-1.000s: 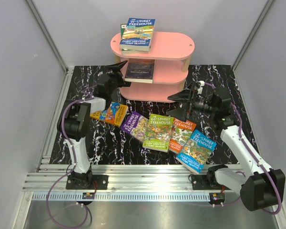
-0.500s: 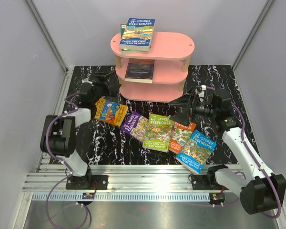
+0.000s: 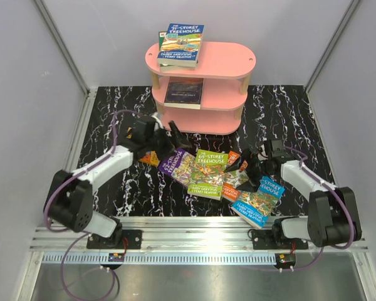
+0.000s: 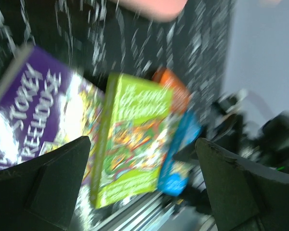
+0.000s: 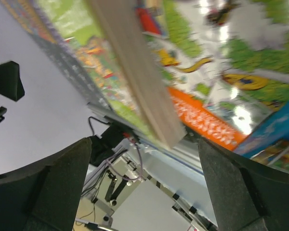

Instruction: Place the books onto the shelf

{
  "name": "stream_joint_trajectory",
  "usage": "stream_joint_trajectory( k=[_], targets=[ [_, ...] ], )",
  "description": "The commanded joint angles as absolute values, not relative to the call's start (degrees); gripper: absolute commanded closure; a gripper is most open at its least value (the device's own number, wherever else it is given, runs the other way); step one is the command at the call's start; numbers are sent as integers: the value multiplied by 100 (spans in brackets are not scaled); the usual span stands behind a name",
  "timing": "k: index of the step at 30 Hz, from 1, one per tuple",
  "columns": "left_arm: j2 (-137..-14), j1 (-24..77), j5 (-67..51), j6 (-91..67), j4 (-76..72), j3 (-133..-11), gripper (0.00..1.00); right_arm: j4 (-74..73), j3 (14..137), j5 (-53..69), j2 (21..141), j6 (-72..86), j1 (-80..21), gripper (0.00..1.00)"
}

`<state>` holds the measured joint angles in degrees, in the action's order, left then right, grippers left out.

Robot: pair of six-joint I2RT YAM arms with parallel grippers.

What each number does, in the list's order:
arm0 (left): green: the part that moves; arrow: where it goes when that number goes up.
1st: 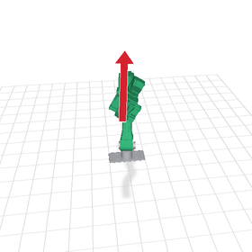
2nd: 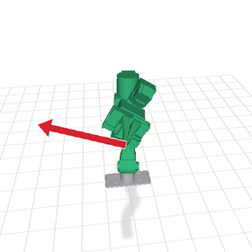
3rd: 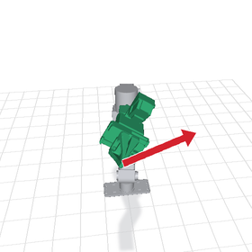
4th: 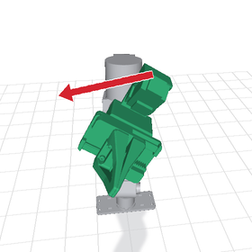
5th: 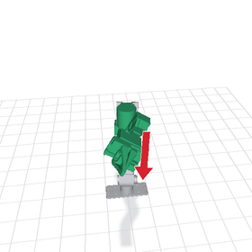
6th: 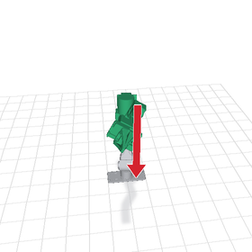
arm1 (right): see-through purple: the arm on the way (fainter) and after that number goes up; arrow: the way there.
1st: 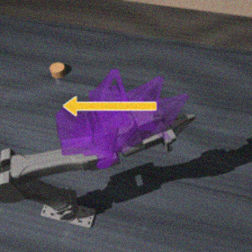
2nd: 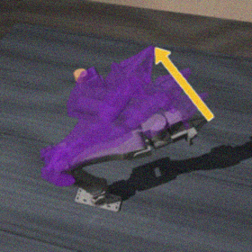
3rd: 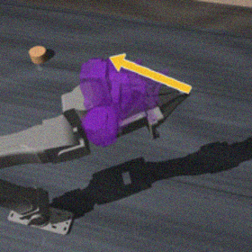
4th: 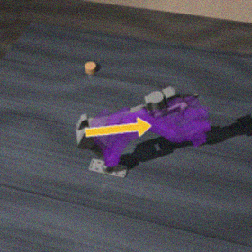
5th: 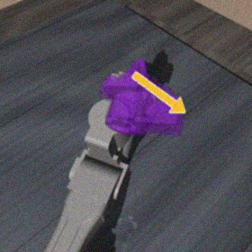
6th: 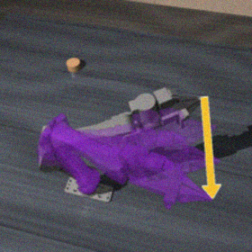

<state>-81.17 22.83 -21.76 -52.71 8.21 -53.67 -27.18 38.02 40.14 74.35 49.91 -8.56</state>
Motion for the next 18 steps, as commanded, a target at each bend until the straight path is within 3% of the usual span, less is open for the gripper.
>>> stream_joint_trajectory(
  k=[1,12,18],
  targets=[
    [-8777,2898,-1768,-4403,1582,-5520,1,-2612,3429,3376,7672,4403,-914,0],
    [-10415,4078,-2091,-4825,906,-5458,1,-1047,3515,3278,9587,4728,-2073,1],
    [-10363,4096,-2390,-5000,616,-5309,1,-729,3516,3463,9880,4799,-2197,12]
  ],
)
